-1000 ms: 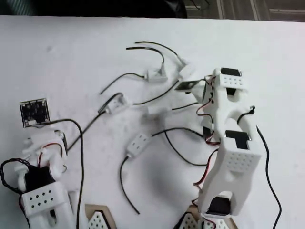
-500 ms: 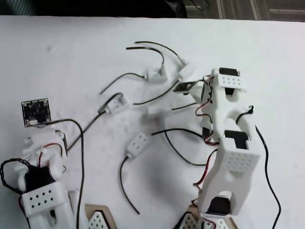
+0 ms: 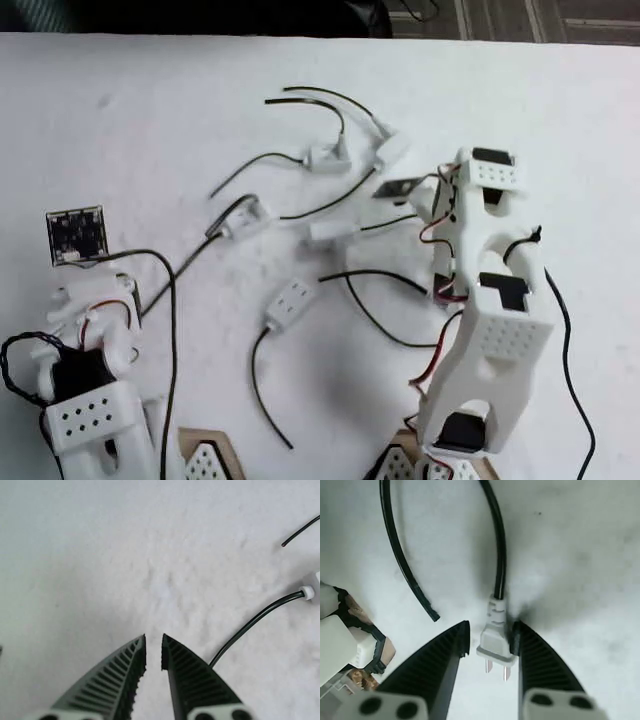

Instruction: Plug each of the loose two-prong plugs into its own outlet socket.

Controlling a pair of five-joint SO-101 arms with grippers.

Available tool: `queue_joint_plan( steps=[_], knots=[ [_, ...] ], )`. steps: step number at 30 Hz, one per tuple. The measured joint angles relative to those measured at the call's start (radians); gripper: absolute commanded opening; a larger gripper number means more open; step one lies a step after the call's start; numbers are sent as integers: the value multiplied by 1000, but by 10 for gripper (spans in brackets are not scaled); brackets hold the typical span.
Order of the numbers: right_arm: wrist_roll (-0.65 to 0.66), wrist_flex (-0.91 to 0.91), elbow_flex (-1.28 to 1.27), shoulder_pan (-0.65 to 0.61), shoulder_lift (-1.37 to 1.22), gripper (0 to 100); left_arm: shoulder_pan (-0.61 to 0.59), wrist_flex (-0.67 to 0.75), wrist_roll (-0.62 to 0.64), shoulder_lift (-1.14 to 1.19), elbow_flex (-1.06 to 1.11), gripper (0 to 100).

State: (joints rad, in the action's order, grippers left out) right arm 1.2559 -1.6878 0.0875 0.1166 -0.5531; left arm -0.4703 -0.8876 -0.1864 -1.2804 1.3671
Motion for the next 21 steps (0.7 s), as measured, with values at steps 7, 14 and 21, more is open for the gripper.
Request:
queue_joint_plan(
  steps=[7, 14, 21],
  knots=[
    [0, 43, -3, 5, -71, 133, 0, 0, 0, 0, 0, 76],
    [0, 46, 3, -3, -91, 20, 0, 0, 0, 0, 0, 76],
    [0, -8, -34, -20, 18, 18, 0, 0, 0, 0, 0, 76]
  ],
)
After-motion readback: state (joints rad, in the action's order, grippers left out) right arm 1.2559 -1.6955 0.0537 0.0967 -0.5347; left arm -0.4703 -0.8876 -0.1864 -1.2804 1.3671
